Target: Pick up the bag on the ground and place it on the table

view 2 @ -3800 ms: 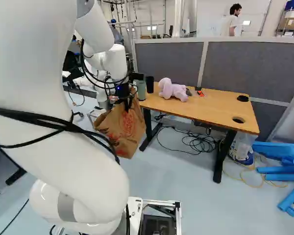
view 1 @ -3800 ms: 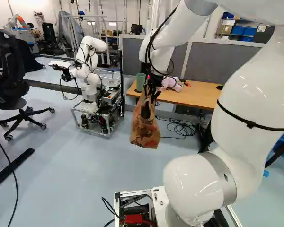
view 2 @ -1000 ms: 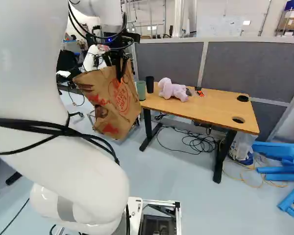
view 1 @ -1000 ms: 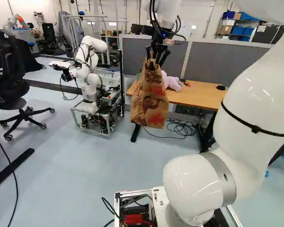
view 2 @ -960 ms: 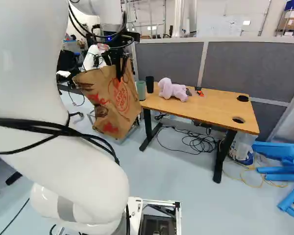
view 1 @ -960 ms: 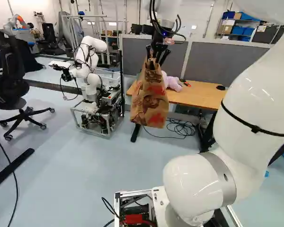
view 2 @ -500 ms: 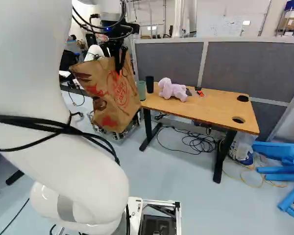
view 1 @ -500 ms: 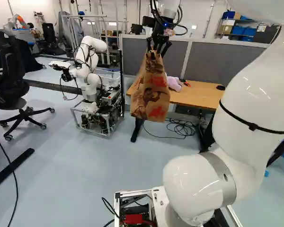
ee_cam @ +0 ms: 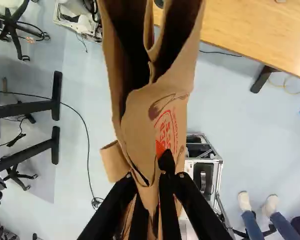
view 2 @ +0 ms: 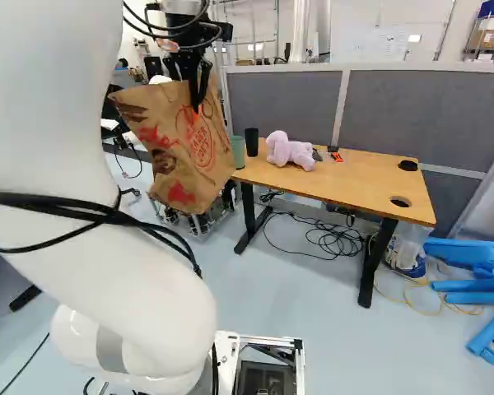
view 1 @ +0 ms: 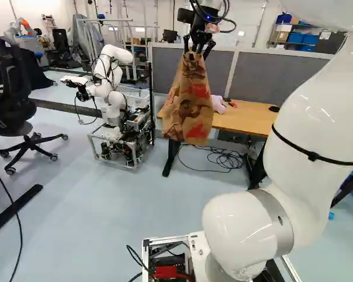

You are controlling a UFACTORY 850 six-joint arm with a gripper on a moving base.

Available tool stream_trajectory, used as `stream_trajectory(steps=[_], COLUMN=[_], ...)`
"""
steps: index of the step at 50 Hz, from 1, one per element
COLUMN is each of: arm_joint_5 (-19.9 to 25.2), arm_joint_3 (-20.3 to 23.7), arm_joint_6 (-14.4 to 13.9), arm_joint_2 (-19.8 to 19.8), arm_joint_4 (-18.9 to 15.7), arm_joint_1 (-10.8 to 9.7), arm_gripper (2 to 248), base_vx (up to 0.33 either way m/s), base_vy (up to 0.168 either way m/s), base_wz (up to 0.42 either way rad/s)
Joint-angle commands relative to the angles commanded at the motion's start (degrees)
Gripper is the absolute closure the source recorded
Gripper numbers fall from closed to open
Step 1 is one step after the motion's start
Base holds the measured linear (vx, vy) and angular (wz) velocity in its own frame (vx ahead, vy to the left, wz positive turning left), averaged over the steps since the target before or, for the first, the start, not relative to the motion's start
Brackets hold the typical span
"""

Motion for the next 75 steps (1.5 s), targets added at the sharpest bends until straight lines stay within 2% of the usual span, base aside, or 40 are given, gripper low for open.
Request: stream_trajectory(steps=[48,75], arm_joint_5=[-0.9,-0.9], arm_joint_3=[-0.6,-0.6], arm_joint_6=[0.0,0.0], arm_joint_2=[-0.2,-0.2], arm_joint_4=[0.0,0.0], arm_joint_1=[0.0,0.0], arm_gripper=[229,229], base_vx=[0.013,0.0], base_vy=[-0.005,-0.029], base_wz=[0.033,-0.145])
